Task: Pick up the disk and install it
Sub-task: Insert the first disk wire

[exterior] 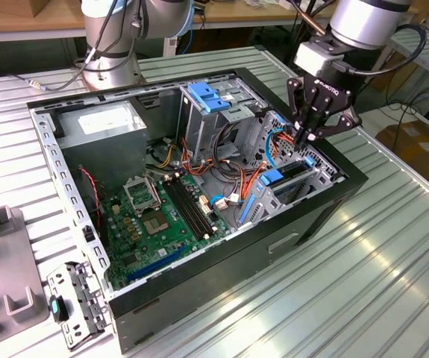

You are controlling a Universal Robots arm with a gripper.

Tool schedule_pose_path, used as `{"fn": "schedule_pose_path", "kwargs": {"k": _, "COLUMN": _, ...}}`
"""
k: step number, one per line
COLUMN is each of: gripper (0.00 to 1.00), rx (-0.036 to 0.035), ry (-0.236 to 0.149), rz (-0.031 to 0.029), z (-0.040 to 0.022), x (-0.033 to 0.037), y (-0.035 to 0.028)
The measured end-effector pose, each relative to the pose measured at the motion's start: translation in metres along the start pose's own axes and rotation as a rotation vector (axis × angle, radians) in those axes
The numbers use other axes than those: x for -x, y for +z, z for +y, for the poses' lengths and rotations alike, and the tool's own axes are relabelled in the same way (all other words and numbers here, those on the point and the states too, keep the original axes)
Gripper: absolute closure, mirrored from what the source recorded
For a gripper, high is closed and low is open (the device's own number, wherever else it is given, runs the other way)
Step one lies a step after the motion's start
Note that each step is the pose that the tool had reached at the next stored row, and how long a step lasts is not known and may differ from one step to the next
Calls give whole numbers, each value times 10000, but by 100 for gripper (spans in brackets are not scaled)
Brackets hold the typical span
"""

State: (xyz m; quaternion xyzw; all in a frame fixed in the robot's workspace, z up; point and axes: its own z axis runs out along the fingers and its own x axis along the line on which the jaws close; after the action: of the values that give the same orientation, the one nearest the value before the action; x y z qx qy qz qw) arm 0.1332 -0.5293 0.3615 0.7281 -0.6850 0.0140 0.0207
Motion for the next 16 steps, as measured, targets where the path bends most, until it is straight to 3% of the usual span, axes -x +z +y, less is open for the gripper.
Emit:
{"fn": "schedule_pose_path", "kwargs": {"k": 7, "gripper": 83, "rx": 0, "ry": 0, "rz": 0, "z": 25, "x": -20, "y": 3}}
{"fn": "schedule_pose_path", "kwargs": {"k": 10, "gripper": 83, "rx": 0, "ry": 0, "rz": 0, "z": 31, "x": -71, "y": 9}}
{"fn": "schedule_pose_path", "kwargs": {"k": 14, "gripper": 83, "rx": 9, "ry": 167, "rz": -4, "z": 95, "x": -78, "y": 47}}
{"fn": "schedule_pose_path", "kwargs": {"k": 16, "gripper": 83, "rx": 6, "ry": 141, "rz": -26, "z": 124, "x": -117, "y": 76}}
